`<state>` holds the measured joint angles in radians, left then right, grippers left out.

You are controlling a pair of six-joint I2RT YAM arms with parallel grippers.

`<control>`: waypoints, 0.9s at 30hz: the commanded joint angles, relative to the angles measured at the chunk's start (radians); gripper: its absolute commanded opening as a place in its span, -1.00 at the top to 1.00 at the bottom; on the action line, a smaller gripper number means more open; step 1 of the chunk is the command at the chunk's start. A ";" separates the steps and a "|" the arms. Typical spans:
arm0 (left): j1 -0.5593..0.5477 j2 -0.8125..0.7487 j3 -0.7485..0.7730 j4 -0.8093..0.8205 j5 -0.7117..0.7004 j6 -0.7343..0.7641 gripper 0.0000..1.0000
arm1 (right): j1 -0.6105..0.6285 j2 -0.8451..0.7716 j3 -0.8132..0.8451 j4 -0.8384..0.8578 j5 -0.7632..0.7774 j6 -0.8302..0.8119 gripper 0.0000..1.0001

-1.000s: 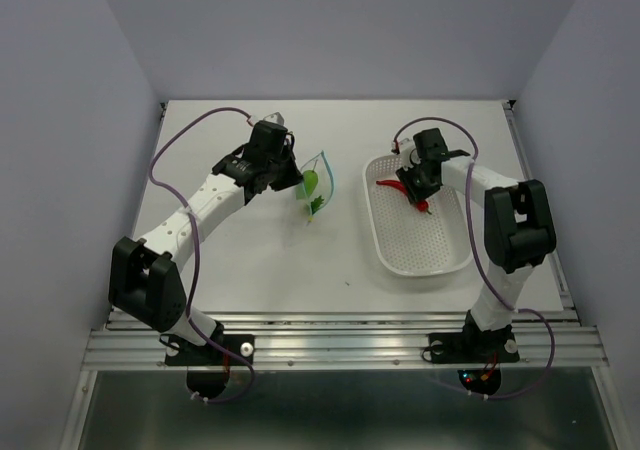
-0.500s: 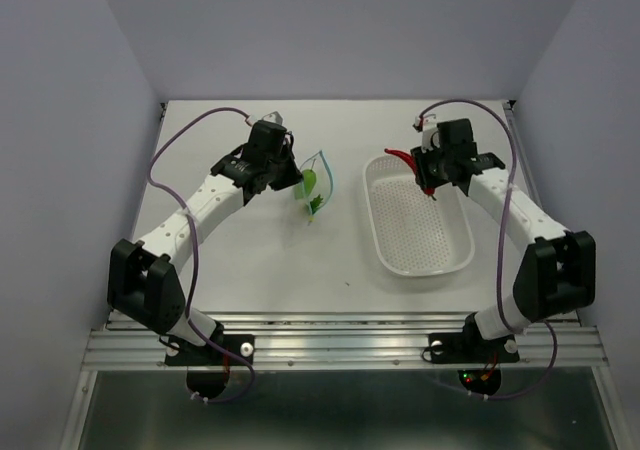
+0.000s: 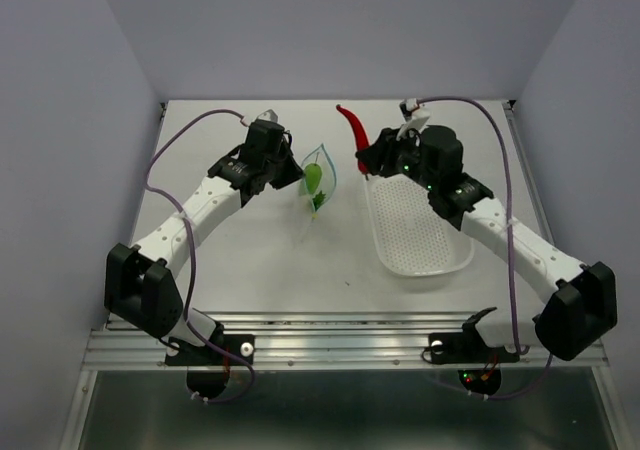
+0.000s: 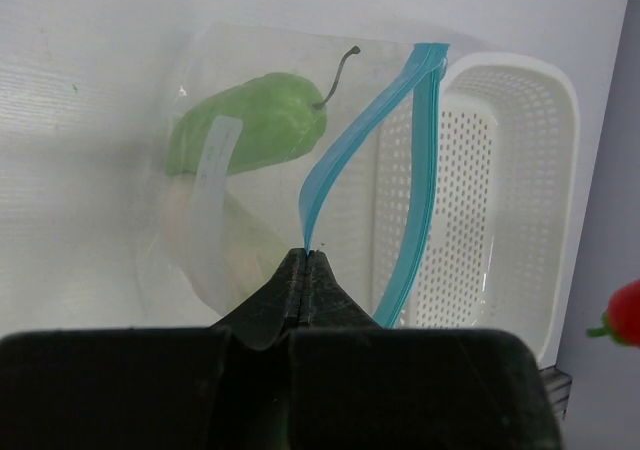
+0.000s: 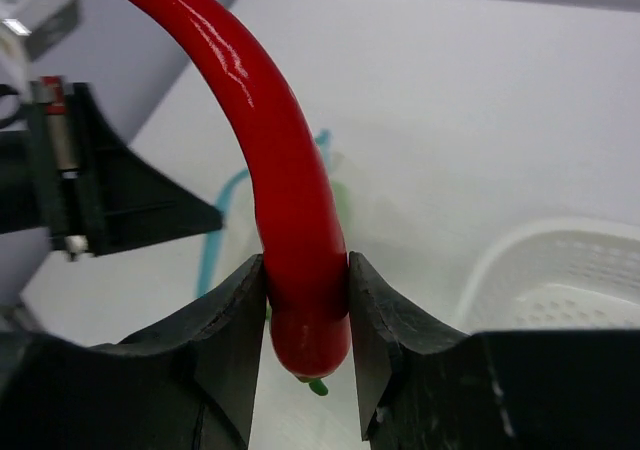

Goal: Place the food in the zip-top bag and seal the zipper
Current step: Pick up the fake vegetable from the bin, then place the fake vegetable in the zipper food storage bag.

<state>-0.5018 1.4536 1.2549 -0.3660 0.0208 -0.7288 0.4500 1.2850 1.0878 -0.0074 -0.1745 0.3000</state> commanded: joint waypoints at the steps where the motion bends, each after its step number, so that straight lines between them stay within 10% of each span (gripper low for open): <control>1: 0.000 -0.047 -0.009 0.048 -0.010 -0.037 1.00 | 0.136 0.092 0.014 0.325 0.135 0.191 0.42; 14: 0.000 -0.044 0.003 0.044 -0.058 -0.070 1.00 | 0.312 0.352 0.070 0.511 0.395 0.248 0.45; 27: 0.002 -0.052 -0.015 0.061 -0.093 -0.123 1.00 | 0.435 0.388 0.087 0.344 0.717 0.367 0.31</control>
<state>-0.5018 1.4498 1.2514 -0.3473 -0.0483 -0.8257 0.8539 1.6627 1.1355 0.3779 0.3916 0.5919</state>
